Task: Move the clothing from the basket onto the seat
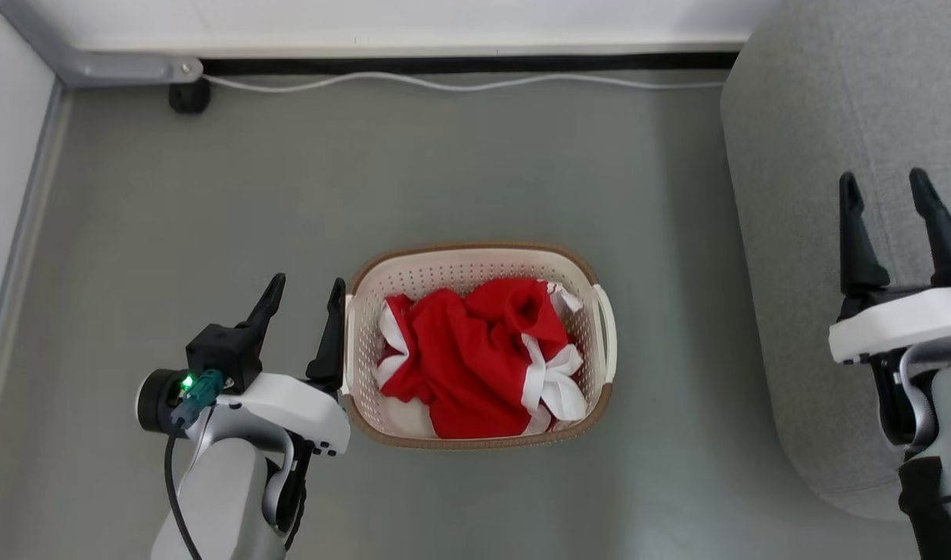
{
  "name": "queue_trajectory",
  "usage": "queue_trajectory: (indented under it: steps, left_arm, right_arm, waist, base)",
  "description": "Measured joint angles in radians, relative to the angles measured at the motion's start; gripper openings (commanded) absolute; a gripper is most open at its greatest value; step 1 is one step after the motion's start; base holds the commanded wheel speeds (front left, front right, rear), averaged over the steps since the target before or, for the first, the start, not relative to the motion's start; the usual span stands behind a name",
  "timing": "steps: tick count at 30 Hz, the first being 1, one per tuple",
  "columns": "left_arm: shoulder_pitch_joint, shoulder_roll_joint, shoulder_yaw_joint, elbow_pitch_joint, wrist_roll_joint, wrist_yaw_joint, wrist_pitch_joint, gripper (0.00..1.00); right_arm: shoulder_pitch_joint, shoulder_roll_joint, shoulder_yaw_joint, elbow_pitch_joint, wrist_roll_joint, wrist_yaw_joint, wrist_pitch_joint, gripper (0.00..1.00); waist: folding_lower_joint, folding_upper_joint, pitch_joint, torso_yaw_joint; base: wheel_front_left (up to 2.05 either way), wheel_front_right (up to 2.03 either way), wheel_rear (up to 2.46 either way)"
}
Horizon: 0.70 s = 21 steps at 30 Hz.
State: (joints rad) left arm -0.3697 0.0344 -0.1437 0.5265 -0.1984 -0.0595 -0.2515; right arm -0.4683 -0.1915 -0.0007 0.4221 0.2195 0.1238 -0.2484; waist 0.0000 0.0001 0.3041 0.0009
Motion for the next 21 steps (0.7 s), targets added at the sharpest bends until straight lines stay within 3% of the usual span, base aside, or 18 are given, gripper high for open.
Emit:
queue_trajectory:
  steps: [11,21]
  left_arm:
    - [-0.132,0.000,-0.110,-0.012,-0.094,0.035,0.000,1.00]
    - [-0.293,-0.003,-0.204,0.037,-0.150,0.053,-0.002,1.00]
  right_arm:
    - [-0.138,-0.028,-0.026,-0.097,0.018,0.000,0.000,1.00]
    - [-0.280,-0.036,0.012,-0.160,0.022,0.000,-0.002,1.00]
  waist:
    - [0.0000,0.0000,0.218,-0.010]
    - [0.0000,-0.0001,0.430,-0.029]
  base:
    - [0.00,0.00,0.00]
    - [0.00,0.00,0.00]
